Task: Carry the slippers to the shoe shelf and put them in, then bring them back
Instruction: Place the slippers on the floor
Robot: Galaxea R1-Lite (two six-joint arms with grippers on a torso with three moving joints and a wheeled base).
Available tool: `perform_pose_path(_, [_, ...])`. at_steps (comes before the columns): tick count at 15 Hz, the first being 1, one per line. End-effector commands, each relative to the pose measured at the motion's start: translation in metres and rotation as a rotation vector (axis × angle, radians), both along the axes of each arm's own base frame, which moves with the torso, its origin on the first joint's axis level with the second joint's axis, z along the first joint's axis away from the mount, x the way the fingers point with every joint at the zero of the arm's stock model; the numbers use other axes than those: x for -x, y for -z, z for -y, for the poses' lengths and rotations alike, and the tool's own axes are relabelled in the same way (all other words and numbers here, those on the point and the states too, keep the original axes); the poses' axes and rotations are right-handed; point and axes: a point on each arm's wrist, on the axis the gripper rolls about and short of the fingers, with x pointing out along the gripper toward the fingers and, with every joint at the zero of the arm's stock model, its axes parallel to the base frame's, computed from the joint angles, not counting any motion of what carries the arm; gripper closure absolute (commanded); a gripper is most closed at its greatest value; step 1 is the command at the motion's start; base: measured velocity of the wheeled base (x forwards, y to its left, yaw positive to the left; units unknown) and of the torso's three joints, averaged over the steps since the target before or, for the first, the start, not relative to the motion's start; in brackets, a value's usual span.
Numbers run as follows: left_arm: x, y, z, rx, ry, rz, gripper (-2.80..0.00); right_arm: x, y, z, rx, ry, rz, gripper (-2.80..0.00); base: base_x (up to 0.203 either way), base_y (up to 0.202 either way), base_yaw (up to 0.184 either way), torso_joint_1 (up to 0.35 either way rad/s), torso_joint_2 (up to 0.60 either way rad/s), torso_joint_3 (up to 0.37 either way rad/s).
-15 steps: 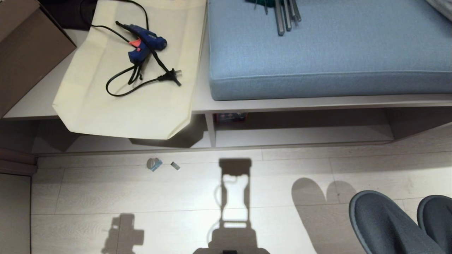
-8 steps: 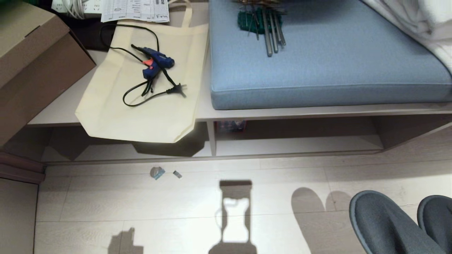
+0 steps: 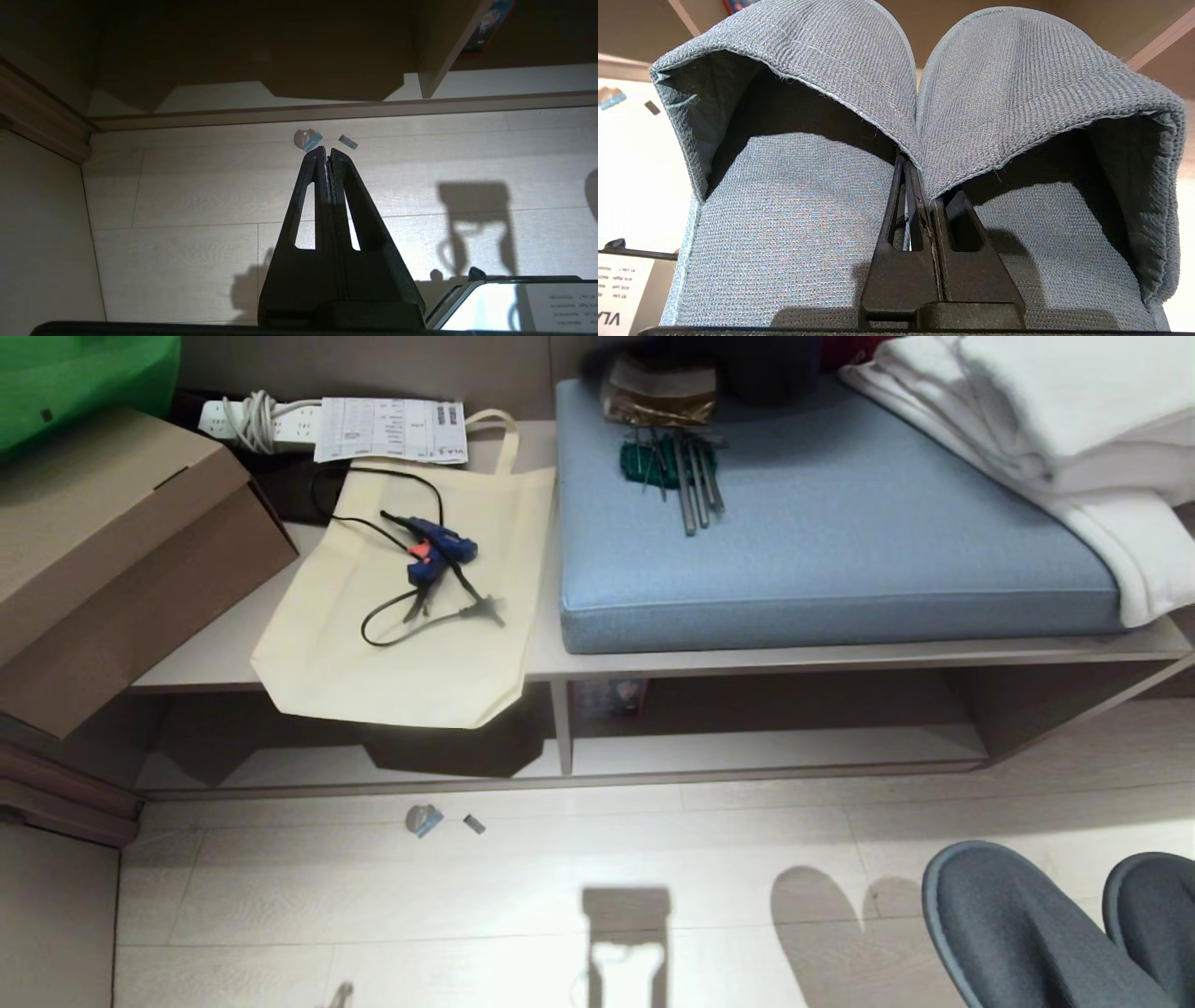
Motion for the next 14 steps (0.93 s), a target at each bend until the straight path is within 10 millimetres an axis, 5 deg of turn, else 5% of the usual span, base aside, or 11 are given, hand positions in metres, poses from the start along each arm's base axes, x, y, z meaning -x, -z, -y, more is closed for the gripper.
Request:
perform_pose_path(1, [-0.0007, 0.0021, 0.0, 0.0, 0.0, -0.009, 0.0, -0.0002, 0.0001, 0.0, 0.002, -0.002, -0.002, 0.0, 0.0, 0.0, 0.0, 0.007, 0.0, 0.194])
perform_pose_path(14, [-0.0007, 0.0021, 0.0, 0.001, 0.0, -0.009, 0.0, -0.0002, -0.0001, 0.0, 0.002, -0.002, -0.001, 0.0, 0.0, 0.0, 0.0, 0.001, 0.0, 0.201])
